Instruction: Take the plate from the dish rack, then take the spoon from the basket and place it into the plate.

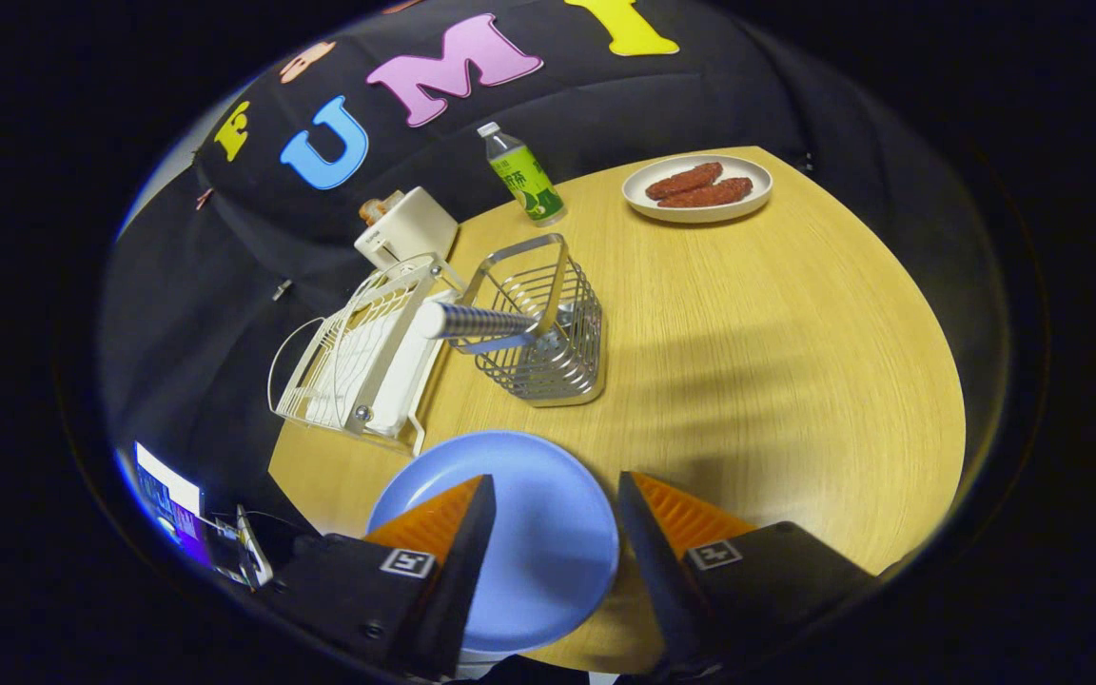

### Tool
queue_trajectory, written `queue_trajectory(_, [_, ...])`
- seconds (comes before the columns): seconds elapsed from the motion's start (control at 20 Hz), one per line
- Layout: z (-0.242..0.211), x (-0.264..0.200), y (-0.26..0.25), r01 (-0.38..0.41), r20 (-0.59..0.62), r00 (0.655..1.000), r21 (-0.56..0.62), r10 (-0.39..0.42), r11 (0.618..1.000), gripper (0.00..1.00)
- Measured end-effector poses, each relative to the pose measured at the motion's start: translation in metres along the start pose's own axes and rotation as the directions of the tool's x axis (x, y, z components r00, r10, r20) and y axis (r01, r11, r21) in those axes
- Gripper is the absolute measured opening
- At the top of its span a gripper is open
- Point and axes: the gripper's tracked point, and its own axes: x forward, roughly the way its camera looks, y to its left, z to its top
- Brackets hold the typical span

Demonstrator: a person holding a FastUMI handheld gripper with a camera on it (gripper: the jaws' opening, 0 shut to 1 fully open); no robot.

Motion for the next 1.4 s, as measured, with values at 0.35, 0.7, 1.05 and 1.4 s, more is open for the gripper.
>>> queue_trajectory(0.35, [0.062,-0.034,0.036,0.025,0.291,0.954,-0.335,0.077,0.942,0.98])
queue_trajectory(0.7, [0.083,-0.030,0.048,0.086,0.416,0.901,-0.457,0.127,0.885,0.98])
queue_trajectory(1.05, [0.106,0.010,0.044,0.173,0.497,0.861,-0.488,0.110,0.855,0.88])
queue_trajectory(1.4, [0.101,0.037,0.033,0.238,0.507,0.859,-0.513,0.067,0.825,0.41])
